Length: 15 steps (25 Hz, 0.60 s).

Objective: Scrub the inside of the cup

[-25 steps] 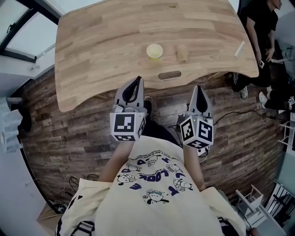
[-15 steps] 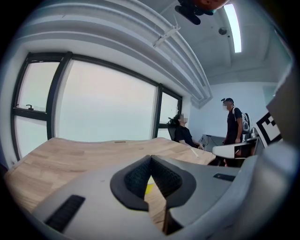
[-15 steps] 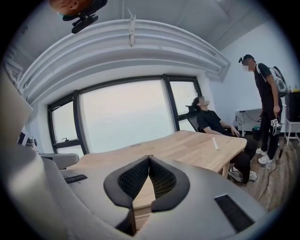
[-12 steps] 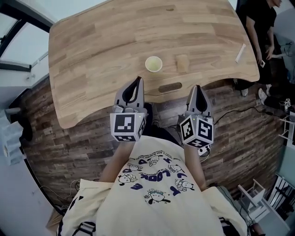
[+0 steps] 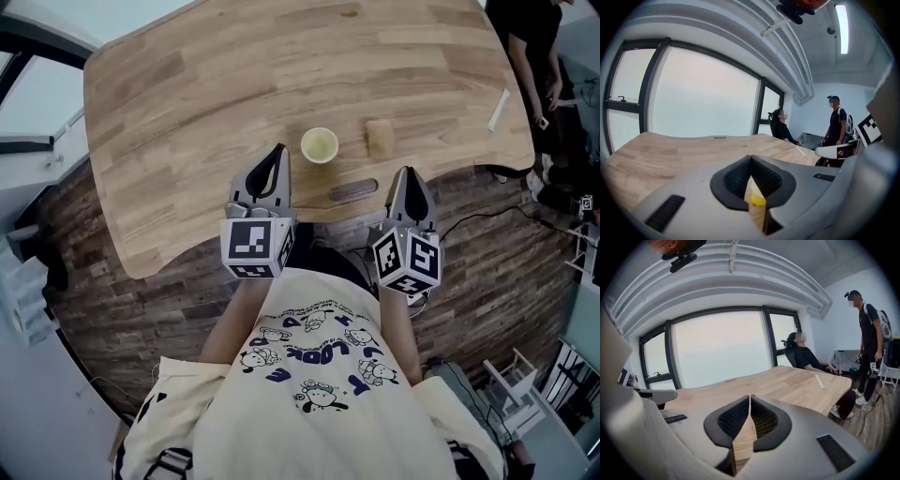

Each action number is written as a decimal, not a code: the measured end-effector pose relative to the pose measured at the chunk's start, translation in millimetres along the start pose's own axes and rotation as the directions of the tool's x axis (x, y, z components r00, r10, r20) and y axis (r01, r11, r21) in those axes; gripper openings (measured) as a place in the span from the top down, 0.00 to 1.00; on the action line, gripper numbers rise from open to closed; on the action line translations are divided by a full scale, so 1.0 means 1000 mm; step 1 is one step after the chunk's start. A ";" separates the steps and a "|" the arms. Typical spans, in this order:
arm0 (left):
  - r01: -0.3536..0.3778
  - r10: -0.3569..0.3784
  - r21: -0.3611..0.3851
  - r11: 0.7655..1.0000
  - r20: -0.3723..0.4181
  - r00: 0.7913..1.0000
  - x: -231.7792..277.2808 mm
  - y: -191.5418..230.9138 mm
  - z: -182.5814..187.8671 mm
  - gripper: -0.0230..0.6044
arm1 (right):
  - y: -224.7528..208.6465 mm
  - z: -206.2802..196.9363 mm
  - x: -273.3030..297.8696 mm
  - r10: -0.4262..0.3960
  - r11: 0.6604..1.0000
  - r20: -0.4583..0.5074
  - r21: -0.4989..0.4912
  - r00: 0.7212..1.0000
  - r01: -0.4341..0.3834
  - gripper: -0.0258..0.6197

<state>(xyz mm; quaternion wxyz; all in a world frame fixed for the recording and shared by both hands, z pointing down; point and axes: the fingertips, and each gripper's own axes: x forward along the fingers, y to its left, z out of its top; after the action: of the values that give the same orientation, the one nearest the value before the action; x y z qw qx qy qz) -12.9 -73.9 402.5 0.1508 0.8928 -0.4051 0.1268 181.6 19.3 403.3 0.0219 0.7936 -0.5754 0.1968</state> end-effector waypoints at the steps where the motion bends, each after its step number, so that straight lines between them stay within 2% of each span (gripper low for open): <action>1: 0.000 0.000 -0.005 1.000 -0.007 1.000 0.003 0.004 -0.001 0.92 | 0.001 -0.001 0.004 0.002 1.000 -0.004 -0.002 1.000 -0.002 0.96; 15: -0.012 0.011 -0.020 1.000 -0.068 0.998 0.024 0.040 -0.014 0.92 | 0.002 -0.021 0.040 -0.030 0.999 -0.078 -0.026 0.997 0.028 0.89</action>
<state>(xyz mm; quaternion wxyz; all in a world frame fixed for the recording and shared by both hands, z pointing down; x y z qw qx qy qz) -29.4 -111.0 430.2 0.1729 0.8840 -0.4061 0.1540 184.4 -12.5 435.9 0.0569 0.7931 -0.5650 0.2202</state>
